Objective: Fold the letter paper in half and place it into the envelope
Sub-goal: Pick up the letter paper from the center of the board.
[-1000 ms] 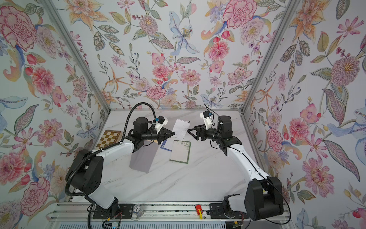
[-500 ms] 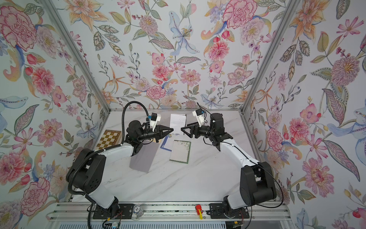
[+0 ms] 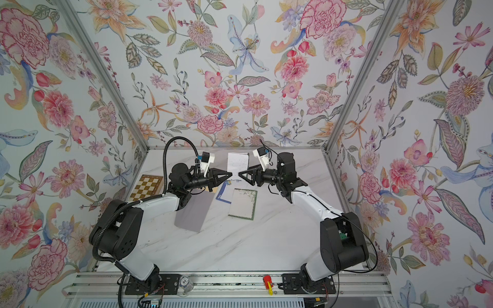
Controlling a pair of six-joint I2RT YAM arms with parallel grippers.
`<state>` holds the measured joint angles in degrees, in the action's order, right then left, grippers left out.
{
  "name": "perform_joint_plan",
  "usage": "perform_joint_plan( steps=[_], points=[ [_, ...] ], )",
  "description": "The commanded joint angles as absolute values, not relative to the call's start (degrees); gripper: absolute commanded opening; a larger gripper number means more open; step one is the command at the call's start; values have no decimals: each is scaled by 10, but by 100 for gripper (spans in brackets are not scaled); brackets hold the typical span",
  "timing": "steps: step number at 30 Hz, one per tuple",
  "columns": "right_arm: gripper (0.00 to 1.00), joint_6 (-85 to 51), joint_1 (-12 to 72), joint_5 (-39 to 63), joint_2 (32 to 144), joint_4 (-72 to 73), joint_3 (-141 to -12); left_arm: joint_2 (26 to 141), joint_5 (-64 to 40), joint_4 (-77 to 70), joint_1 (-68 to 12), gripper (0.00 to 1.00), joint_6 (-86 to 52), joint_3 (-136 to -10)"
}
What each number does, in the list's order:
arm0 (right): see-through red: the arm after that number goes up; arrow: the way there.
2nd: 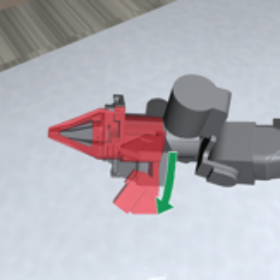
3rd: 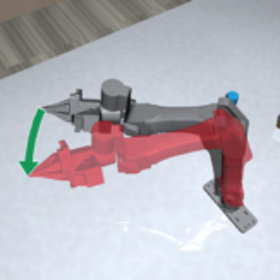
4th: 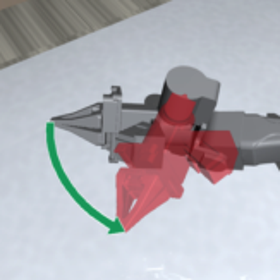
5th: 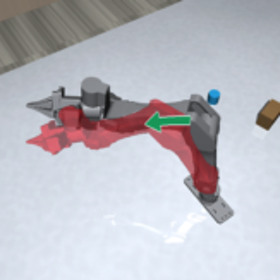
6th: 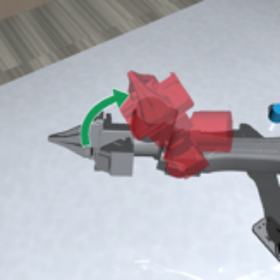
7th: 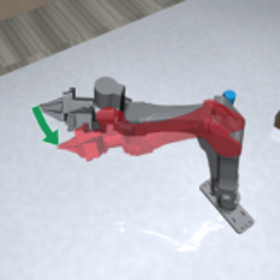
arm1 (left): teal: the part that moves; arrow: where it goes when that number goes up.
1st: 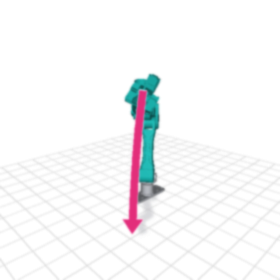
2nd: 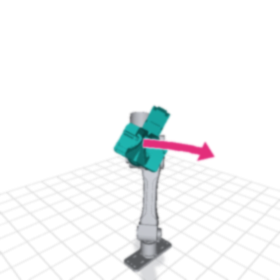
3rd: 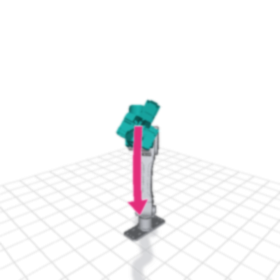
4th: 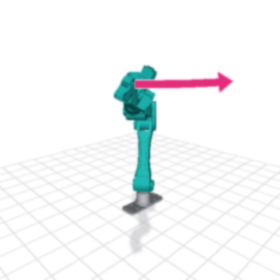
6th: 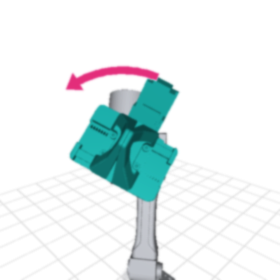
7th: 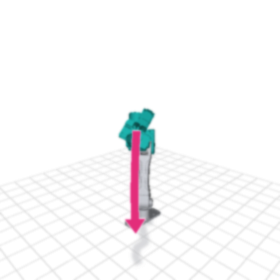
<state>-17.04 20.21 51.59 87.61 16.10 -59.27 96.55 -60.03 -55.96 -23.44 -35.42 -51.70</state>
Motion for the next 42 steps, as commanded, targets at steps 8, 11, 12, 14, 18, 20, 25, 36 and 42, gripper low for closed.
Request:
perform_joint_plan(
  steps=[8,11,12,14,18,20,25,36,42],
  points=[
    [39,-162,208,513,854,168,-606,977,-608,-600,-220,0,-366,-498],
    [35,-166,208,513,857,170,-614,976,-609,-606,-218,0,-369,-491],
    [32,-166,207,514,858,169,-617,976,-611,-608,-218,0,-369,-489],
    [28,-168,209,514,859,170,-620,977,-609,-610,-215,0,-370,-487],
    [8,-177,210,516,867,177,-625,981,-606,-622,-211,0,-380,-488],
    [0,-182,210,522,872,178,-628,985,-609,-641,-211,0,-391,-487],
    [0,-185,215,524,879,181,-630,1000,-618,-705,-209,0,-438,-485],
    [0,-127,214,492,858,107,-646,902,-510,-360,-204,33,-195,-483],
    [0,-60,213,449,832,15,-671,761,-390,-213,-189,36,-111,-445]
  ],
)
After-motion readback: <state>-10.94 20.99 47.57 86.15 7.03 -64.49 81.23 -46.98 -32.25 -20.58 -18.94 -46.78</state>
